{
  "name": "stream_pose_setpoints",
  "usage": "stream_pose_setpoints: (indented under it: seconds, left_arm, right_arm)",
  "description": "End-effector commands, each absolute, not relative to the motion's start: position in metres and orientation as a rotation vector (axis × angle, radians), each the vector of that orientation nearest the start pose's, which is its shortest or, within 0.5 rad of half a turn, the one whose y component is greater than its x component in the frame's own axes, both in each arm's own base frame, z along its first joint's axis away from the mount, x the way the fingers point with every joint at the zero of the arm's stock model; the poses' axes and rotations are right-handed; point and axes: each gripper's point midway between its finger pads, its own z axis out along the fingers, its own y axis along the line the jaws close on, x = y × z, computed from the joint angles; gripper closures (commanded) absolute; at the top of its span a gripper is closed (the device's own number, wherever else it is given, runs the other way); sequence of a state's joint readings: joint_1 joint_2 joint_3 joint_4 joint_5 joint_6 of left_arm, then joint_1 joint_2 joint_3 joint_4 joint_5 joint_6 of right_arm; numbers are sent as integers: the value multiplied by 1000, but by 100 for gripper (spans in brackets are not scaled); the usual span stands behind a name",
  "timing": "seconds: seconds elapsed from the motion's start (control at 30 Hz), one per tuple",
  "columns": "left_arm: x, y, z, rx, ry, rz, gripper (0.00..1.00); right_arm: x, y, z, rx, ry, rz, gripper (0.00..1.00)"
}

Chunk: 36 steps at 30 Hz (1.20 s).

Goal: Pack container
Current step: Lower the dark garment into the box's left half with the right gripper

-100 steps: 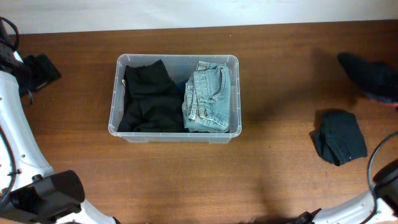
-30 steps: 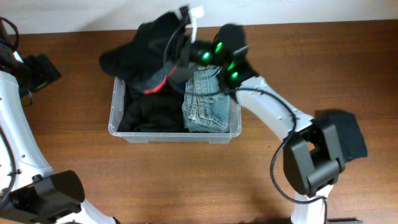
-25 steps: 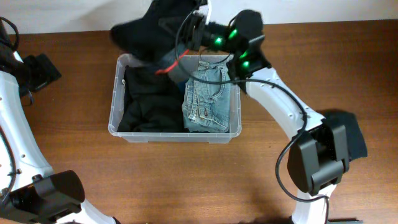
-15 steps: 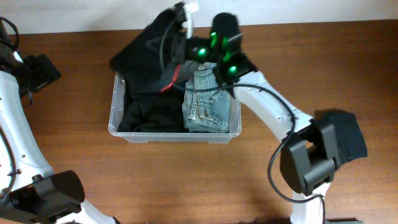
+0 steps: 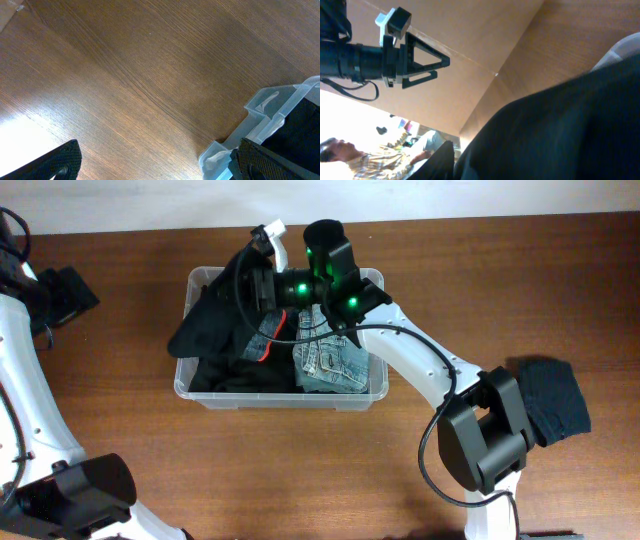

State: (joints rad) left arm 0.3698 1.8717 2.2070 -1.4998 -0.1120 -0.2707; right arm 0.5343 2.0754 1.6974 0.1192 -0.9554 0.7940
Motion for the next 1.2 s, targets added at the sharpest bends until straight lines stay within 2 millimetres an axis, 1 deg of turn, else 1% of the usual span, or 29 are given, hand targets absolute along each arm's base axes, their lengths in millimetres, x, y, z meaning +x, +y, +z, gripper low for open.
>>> stream_pose_setpoints:
  seconds: [0.0,0.07,0.1,0.17,0.3,0.33,0.5,0.6,0.8,0.93,1.07,1.13,1.17]
  left_arm:
    - [369,164,291,-895,2545,179,1]
    - [369,164,291,-895,2545,179,1]
    - [369,164,291,-895,2545,179,1]
    - [369,164,291,-895,2545,179,1]
    - [369,164,291,-895,2545,179,1]
    - [369,164,291,-895,2545,179,1]
    - [369,164,291,-895,2545,179,1]
    - [369,164,291,-895,2545,178,1]
    - [369,164,291,-895,2545,179,1]
    - [369,164,291,-895,2545,179,1]
    - [369,164,291,-895,2545,179,1]
    - [369,164,291,-895,2545,179,0]
    - [369,164,291,-895,2545,179,1]
  right_arm:
    - [411,404,278,-480,2078,1830,60]
    - [410,401,283,-455,2094,1866,52]
    - [410,399,286,-455,2090,1872,46]
    - [412,393,296,-449,2073,1868,28]
    - [418,380,320,-426,2023,1833,10]
    - [420,375,326,-401,2020,1814,8]
    - [428,349,350,-277,2022,1727,4]
    - [427,337,362,-216,2032,1686,3]
    - [424,321,371,-149,2049,1548,2]
    - [420,318,381,-168,2020,1529,1]
    - [422,316,383,-201,1997,1482,1]
    - [425,314,375,-196,2016,1427,1]
    - [428,311,366,-182,2040,1367,1]
